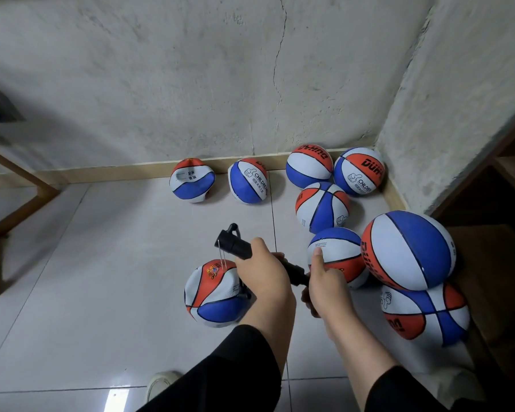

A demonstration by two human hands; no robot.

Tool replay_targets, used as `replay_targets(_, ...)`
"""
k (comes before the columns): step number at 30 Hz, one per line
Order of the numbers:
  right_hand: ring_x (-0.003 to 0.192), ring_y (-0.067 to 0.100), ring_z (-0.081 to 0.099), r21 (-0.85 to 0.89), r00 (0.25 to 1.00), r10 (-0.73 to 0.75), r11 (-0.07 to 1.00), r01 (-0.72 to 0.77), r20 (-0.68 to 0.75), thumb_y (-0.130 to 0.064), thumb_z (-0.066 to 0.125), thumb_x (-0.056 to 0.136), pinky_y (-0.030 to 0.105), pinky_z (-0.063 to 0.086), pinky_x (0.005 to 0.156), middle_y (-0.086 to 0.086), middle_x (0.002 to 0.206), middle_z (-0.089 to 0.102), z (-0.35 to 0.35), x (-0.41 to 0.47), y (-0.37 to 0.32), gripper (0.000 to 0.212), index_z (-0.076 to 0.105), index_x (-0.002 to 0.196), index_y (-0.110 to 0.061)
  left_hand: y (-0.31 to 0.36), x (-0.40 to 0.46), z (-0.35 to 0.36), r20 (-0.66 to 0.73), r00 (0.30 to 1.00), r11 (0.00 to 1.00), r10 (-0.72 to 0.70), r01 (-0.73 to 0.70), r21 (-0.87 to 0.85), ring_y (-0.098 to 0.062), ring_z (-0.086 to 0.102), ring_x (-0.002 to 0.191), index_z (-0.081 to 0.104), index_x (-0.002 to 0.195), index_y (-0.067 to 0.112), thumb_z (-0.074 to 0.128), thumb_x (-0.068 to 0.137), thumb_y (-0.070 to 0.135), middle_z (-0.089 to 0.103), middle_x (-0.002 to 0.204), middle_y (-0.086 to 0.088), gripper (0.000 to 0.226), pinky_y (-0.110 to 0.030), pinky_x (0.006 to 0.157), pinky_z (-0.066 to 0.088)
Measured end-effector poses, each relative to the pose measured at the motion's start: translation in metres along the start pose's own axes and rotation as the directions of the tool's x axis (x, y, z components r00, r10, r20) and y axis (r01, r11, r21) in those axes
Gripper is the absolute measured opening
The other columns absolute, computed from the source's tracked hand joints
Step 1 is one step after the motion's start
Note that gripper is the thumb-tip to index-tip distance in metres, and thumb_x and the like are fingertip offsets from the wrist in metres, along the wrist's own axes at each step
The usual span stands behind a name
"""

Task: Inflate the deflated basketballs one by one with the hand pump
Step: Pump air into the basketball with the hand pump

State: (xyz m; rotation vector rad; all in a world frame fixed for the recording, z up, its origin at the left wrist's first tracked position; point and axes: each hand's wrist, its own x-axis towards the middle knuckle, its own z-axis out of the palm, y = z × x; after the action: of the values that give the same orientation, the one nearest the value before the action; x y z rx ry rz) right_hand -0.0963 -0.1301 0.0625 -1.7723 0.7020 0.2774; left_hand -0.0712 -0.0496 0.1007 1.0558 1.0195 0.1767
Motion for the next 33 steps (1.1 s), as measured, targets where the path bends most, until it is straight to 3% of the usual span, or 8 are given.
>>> replay_targets(2, 0.063, 0.032, 0.059, -0.038, 0.998, -0.054, 0.998, 0.055, 0.023, -0.058, 0.032, 0.105, 0.044, 0.052, 0.062, 0.016, 0.072, 0.062, 0.004, -0.004, 0.002, 0.048, 0.054, 0.08, -0.023, -0.005, -0.004, -0.003, 0.008, 1.0, 1.0, -0.002, 0.001, 0.015, -0.025, 0.062, 0.066, 0.057, 0.101, 0.01, 0.053, 0.095, 0.024, 0.066, 0.072, -0.015, 0.015, -0.041, 0.072, 0.057)
replay_targets(5, 0.07, 0.037, 0.065, -0.04, 0.999, -0.043, 0.998, 0.044, 0.01, -0.06, 0.031, 0.104, 0.043, 0.053, 0.062, 0.021, 0.077, 0.069, 0.001, -0.006, 0.001, 0.059, 0.057, 0.085, -0.011, -0.005, -0.006, -0.004, 0.032, 0.999, 1.0, -0.028, 0.027, 0.011, -0.025, 0.062, 0.066, 0.057, 0.102, 0.011, 0.054, 0.095, 0.025, 0.066, 0.071, -0.013, 0.016, -0.04, 0.071, 0.056)
replay_targets(11, 0.041, 0.022, 0.044, 0.078, 0.997, 0.076, 0.994, -0.075, -0.021, -0.066, 0.033, 0.102, 0.024, 0.034, 0.044, 0.008, 0.049, 0.055, -0.031, -0.003, -0.001, 0.072, 0.058, 0.087, -0.001, 0.013, 0.005, 0.001, 0.042, 0.999, 1.0, 0.002, -0.001, -0.02, -0.029, 0.062, 0.069, 0.057, 0.098, 0.009, 0.055, 0.097, 0.024, 0.067, 0.066, -0.012, 0.016, -0.04, 0.071, 0.056)
replay_targets(14, 0.036, 0.019, 0.039, 0.117, 0.99, 0.135, 0.984, -0.131, -0.028, -0.065, 0.033, 0.103, 0.019, 0.029, 0.04, 0.008, 0.049, 0.052, -0.046, -0.003, 0.009, 0.071, 0.061, 0.096, 0.0, 0.022, 0.019, -0.006, 0.018, 1.0, 1.0, 0.013, -0.013, -0.008, -0.03, 0.063, 0.068, 0.062, 0.113, 0.0, 0.054, 0.096, 0.026, 0.07, 0.068, -0.012, 0.032, -0.04, 0.069, 0.057)
replay_targets(18, 0.035, 0.018, 0.041, 0.114, 0.992, 0.124, 0.986, -0.121, -0.013, -0.064, 0.034, 0.103, 0.02, 0.03, 0.039, 0.009, 0.053, 0.053, -0.04, -0.009, 0.011, 0.071, 0.062, 0.099, 0.001, 0.018, 0.015, -0.011, 0.002, 1.0, 1.0, 0.003, -0.002, -0.026, -0.031, 0.062, 0.066, 0.058, 0.117, 0.001, 0.053, 0.096, 0.026, 0.068, 0.068, -0.013, 0.033, -0.044, 0.069, 0.058)
replay_targets(24, 0.041, 0.023, 0.046, 0.091, 0.998, 0.064, 0.994, -0.063, -0.001, -0.063, 0.034, 0.103, 0.026, 0.033, 0.045, 0.005, 0.044, 0.052, -0.019, -0.017, 0.002, 0.068, 0.056, 0.077, -0.005, 0.011, -0.005, -0.008, 0.026, 0.999, 1.0, -0.021, 0.021, -0.017, -0.026, 0.06, 0.063, 0.054, 0.097, 0.013, 0.053, 0.094, 0.026, 0.064, 0.067, -0.012, 0.013, -0.049, 0.077, 0.061)
replay_targets(29, 0.05, 0.026, 0.054, 0.004, 0.998, -0.04, 0.999, 0.04, 0.043, -0.062, 0.031, 0.103, 0.033, 0.042, 0.052, 0.01, 0.054, 0.059, -0.011, -0.025, 0.001, 0.068, 0.056, 0.07, -0.007, -0.006, -0.019, -0.016, 0.023, 0.999, 1.0, -0.028, 0.028, 0.0, -0.022, 0.061, 0.062, 0.059, 0.102, 0.007, 0.053, 0.094, 0.023, 0.064, 0.064, -0.009, 0.018, -0.037, 0.069, 0.056)
replay_targets(33, 0.045, 0.023, 0.052, 0.025, 0.999, 0.008, 1.0, -0.009, 0.043, -0.063, 0.032, 0.103, 0.027, 0.039, 0.046, 0.008, 0.054, 0.058, -0.017, -0.029, 0.009, 0.072, 0.063, 0.086, -0.001, -0.011, -0.027, -0.019, 0.063, 0.997, 0.999, -0.038, 0.037, 0.018, -0.023, 0.061, 0.064, 0.057, 0.097, 0.009, 0.053, 0.095, 0.023, 0.066, 0.066, -0.011, 0.014, -0.035, 0.067, 0.054)
